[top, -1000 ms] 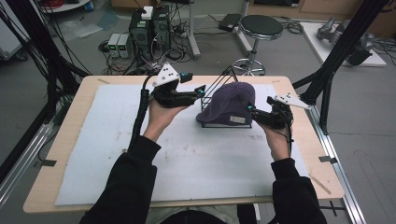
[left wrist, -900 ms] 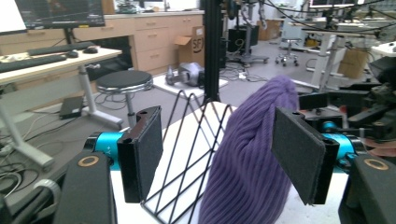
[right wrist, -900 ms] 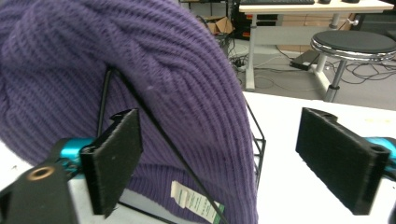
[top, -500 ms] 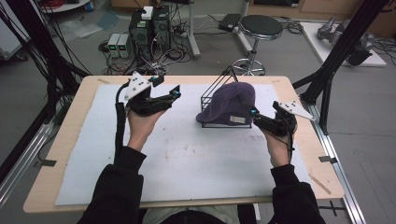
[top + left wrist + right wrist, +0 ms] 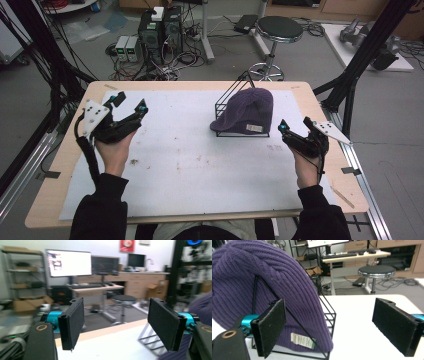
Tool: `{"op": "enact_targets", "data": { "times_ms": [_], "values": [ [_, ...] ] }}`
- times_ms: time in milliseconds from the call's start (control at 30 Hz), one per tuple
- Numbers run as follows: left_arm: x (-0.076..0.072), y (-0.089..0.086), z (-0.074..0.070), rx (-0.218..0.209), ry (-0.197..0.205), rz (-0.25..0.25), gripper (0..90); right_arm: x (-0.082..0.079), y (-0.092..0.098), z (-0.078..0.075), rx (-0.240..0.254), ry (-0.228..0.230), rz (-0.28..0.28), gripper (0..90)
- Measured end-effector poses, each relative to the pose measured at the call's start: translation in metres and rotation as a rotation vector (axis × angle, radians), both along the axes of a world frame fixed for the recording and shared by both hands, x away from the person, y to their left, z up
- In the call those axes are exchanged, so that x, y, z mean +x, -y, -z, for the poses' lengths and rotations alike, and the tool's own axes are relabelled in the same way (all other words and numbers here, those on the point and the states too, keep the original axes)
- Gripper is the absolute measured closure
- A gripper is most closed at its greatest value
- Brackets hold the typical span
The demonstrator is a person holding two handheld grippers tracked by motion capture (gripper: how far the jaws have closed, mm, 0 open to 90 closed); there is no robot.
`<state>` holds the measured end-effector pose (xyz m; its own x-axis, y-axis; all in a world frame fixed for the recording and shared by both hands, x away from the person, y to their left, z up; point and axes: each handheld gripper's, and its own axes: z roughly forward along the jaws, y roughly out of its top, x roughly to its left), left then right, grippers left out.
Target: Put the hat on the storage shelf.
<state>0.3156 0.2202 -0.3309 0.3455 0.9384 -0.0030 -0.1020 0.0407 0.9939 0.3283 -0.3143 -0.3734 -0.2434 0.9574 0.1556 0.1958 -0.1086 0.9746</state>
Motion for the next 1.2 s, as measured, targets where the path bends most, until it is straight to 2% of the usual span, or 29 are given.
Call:
{"op": "enact_targets", "data": {
  "times_ms": [67,167,267,333,500,567,733,833,900,1000,1100,1200],
  "values": [
    [-0.007,-0.008,0.006,-0.013,0.009,-0.025,29.8,-0.003,0.001,0.002,0.004,0.009,0.009,11.3],
    [-0.015,-0.02,0.017,-0.036,0.001,-0.053,29.7,-0.008,0.001,0.004,-0.028,0.037,0.028,11.4],
    [-0.02,-0.029,0.027,-0.047,-0.017,-0.073,29.4,-0.014,0.001,0.011,-0.063,0.077,0.061,11.4],
    [-0.024,-0.032,0.033,-0.043,-0.021,-0.086,29.2,-0.017,0.002,0.015,-0.074,0.085,0.071,11.5],
    [-0.029,-0.04,0.046,-0.061,-0.044,-0.113,27.7,-0.027,0.003,0.028,-0.077,0.111,0.111,14.0],
    [-0.032,-0.042,0.051,-0.064,-0.048,-0.122,27.3,-0.03,0.004,0.031,-0.081,0.113,0.115,14.0],
    [-0.039,-0.047,0.067,-0.032,-0.072,-0.142,27.2,-0.031,0.004,0.04,-0.083,0.09,0.125,12.2],
    [-0.04,-0.049,0.074,-0.03,-0.092,-0.159,26.2,-0.032,0.004,0.044,-0.089,0.085,0.131,12.0],
    [-0.042,-0.049,0.078,-0.022,-0.094,-0.186,24.2,-0.032,0.003,0.046,-0.092,0.08,0.132,11.8],
    [-0.045,-0.051,0.086,-0.045,-0.099,-0.232,24.2,-0.032,-0.002,0.054,-0.135,0.072,0.137,11.7],
    [-0.049,-0.052,0.093,-0.049,-0.112,-0.262,24.2,-0.032,-0.006,0.056,-0.137,0.068,0.139,11.7],
    [-0.051,-0.054,0.097,-0.011,-0.114,-0.291,24.3,-0.034,-0.007,0.056,-0.152,0.086,0.159,11.7]
  ]
}}
